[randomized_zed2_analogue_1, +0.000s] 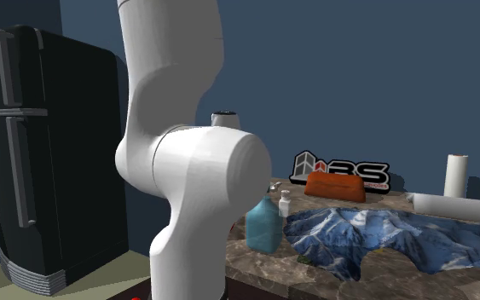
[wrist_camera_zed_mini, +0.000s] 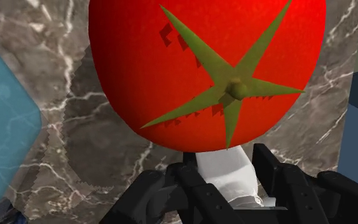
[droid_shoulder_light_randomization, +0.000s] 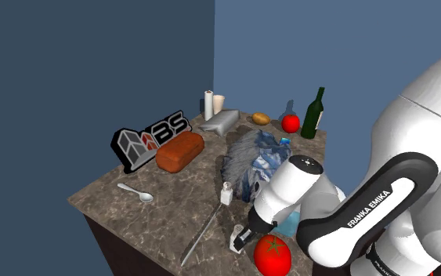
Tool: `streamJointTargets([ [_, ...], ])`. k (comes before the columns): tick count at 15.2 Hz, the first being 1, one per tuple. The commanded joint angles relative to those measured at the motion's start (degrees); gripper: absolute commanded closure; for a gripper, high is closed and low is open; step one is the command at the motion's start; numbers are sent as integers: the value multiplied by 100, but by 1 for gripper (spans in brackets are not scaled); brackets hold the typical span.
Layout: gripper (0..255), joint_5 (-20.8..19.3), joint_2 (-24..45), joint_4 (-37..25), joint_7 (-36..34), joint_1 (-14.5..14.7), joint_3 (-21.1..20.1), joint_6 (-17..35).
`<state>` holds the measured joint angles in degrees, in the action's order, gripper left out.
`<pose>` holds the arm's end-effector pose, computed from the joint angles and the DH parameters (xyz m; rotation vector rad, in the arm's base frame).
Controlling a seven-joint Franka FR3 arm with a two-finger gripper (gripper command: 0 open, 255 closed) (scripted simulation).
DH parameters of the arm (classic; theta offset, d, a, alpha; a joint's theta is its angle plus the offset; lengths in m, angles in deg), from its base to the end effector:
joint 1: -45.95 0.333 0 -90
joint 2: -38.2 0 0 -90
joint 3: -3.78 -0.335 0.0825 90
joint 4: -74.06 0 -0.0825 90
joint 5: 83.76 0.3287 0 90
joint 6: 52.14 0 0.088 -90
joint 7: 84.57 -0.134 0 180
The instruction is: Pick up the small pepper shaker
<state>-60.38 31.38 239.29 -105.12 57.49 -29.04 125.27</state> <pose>0.2824 0.2255 0.2950 -2.9303 -0.0261 -0.3833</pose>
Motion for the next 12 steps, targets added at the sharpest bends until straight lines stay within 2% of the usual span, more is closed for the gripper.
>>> streamJointTargets([
  [1, 255, 130, -202, -6, 81, 113, 82, -208],
  [5, 255, 262, -703, -29, 148, 247, 210, -725],
  [12, 255, 271, -1492, -125, 134, 320, 361, -1605],
])
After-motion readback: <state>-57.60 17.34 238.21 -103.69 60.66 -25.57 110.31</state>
